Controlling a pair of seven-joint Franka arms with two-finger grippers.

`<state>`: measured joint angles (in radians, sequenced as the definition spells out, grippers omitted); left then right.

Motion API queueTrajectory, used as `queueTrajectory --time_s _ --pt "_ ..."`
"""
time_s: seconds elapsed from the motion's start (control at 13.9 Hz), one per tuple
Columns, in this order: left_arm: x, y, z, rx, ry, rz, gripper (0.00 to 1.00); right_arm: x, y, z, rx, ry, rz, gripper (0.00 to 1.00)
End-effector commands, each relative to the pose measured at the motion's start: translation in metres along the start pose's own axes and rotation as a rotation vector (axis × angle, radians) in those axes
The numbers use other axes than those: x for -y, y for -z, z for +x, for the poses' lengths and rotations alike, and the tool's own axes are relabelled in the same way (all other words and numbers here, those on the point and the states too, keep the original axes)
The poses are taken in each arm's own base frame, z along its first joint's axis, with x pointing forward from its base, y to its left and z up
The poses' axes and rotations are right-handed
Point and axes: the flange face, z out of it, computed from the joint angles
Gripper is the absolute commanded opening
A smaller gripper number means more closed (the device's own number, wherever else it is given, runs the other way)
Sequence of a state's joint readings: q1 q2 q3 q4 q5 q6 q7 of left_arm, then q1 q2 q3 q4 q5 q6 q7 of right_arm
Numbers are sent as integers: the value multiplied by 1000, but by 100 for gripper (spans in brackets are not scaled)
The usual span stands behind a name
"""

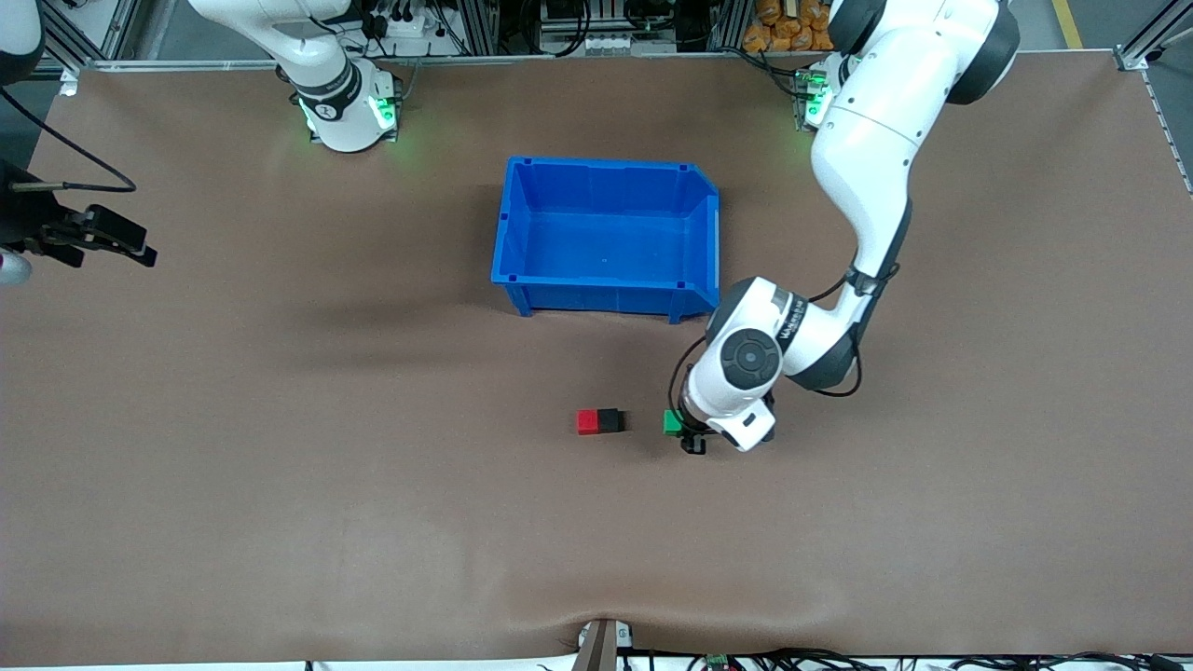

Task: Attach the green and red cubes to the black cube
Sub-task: 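Carry the green cube with the left gripper while the right gripper retracts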

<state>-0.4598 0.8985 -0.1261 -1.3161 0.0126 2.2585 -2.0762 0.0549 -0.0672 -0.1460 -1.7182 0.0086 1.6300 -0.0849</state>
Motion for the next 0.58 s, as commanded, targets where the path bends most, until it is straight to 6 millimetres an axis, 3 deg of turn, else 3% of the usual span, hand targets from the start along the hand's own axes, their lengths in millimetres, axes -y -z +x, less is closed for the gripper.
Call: queueTrajectory --time_s 0.0,0.14,0.5 --pt "-3 -14 -18 3 36 3 0 6 38 -2 -2 20 -27 100" --pt "1 -19 -38 5 54 -13 0 4 49 -1 -24 6 -18 100" --pt "6 -21 -48 -7 37 -28 0 14 58 -9 -4 -114 -8 100"
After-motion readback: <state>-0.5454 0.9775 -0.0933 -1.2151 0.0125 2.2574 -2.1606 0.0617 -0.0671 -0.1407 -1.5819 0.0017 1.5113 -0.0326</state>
